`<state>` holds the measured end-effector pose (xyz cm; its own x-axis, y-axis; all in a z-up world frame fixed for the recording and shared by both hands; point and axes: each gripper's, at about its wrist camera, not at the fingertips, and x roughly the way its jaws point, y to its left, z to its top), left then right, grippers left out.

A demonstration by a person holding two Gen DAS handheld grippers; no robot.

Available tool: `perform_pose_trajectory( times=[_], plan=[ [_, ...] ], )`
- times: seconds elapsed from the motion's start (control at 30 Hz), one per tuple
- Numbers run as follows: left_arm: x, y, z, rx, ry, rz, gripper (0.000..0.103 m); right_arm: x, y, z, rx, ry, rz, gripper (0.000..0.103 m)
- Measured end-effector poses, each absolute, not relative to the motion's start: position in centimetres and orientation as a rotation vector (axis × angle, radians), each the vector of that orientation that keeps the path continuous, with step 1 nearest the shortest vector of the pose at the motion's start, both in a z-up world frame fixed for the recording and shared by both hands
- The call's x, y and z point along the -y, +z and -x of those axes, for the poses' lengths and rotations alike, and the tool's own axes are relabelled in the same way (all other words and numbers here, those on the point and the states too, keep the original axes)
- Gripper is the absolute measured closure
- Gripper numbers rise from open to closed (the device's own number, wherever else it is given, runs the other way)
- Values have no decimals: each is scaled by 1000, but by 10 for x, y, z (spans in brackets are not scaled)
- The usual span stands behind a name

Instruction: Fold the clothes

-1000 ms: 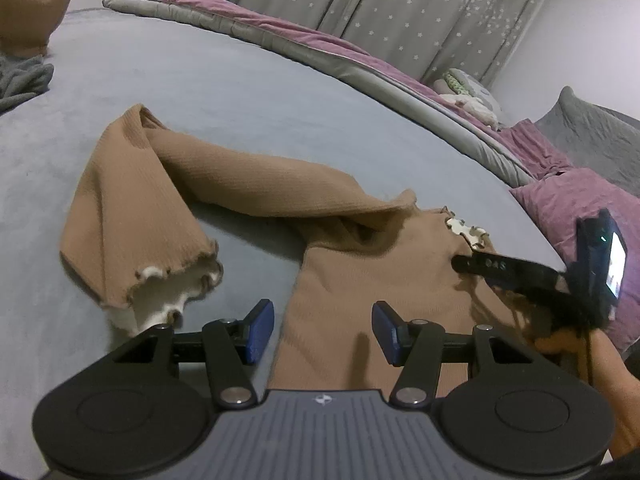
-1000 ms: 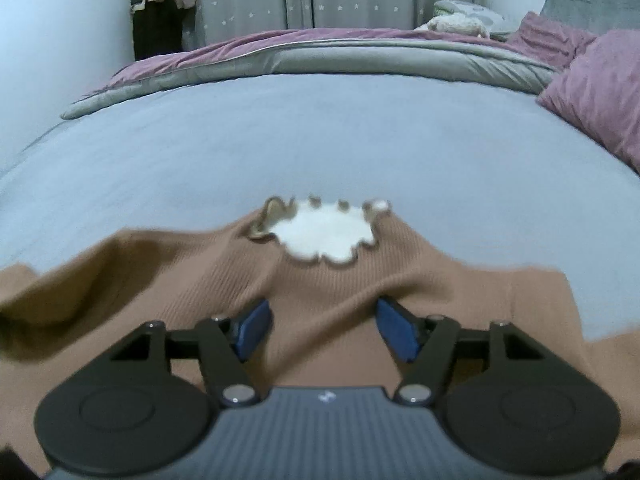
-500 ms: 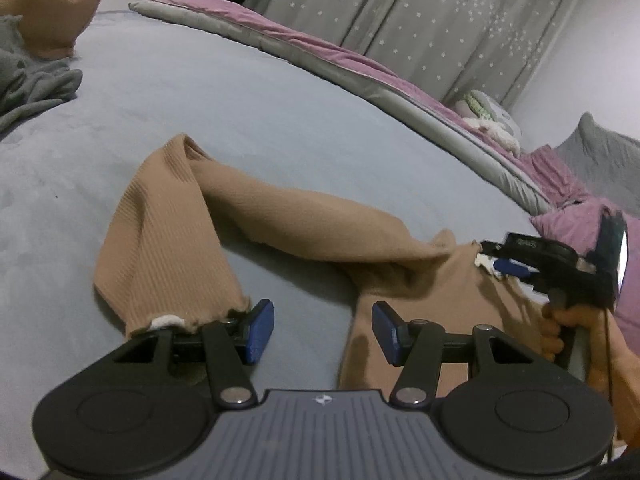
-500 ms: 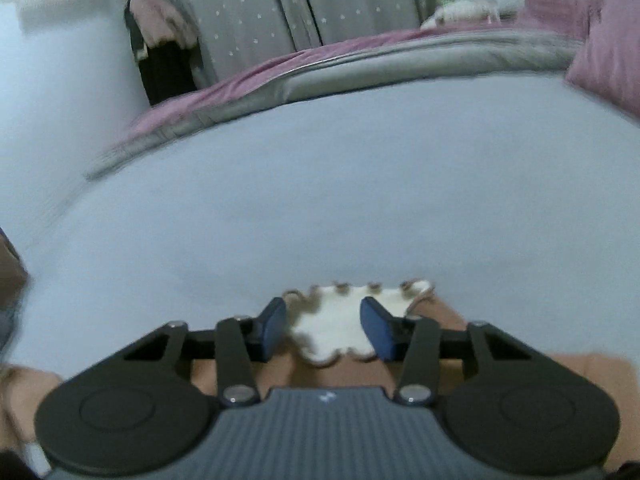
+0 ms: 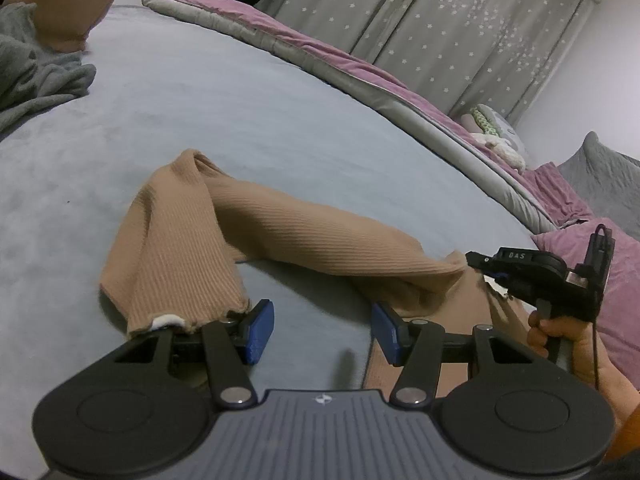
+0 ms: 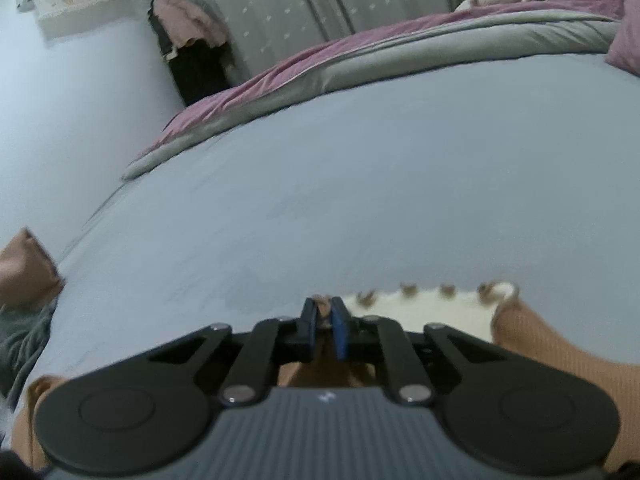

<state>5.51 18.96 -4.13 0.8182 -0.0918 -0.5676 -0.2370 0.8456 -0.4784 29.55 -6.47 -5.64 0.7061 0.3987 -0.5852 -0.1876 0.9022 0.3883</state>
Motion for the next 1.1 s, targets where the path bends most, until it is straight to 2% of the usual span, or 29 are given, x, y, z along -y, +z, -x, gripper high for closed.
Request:
perform_pose_trajectory(
  times=[0.13, 0.17, 0.23, 0.37, 0.6, 0.8, 0.93, 1.1],
  plan=[
    [-192, -41, -55, -615, 86, 573, 50, 74, -54, -293, -682, 272, -368, 94],
    [-193, -42, -55, -613, 89, 574, 50, 77, -53, -292, -672, 258, -382, 90],
    [-197, -42, -54, -609, 98, 576, 50, 82, -51, -290, -654, 228, -411, 88],
    [-204, -42, -54, -600, 123, 580, 50, 57, -34, -274, -671, 276, -310, 76],
    [-209, -41, -54, -588, 167, 551, 49, -1, -17, -245, -760, 358, -263, 75],
    [-217, -39, -54, -578, 209, 517, 49, -30, -12, -226, -744, 426, -265, 68],
    [-223, -36, -53, -563, 239, 494, 49, -48, -6, -211, -692, 525, -247, 58],
    [-232, -33, -50, -554, 297, 427, 49, -66, -12, -203, -661, 663, -253, 51]
  ],
)
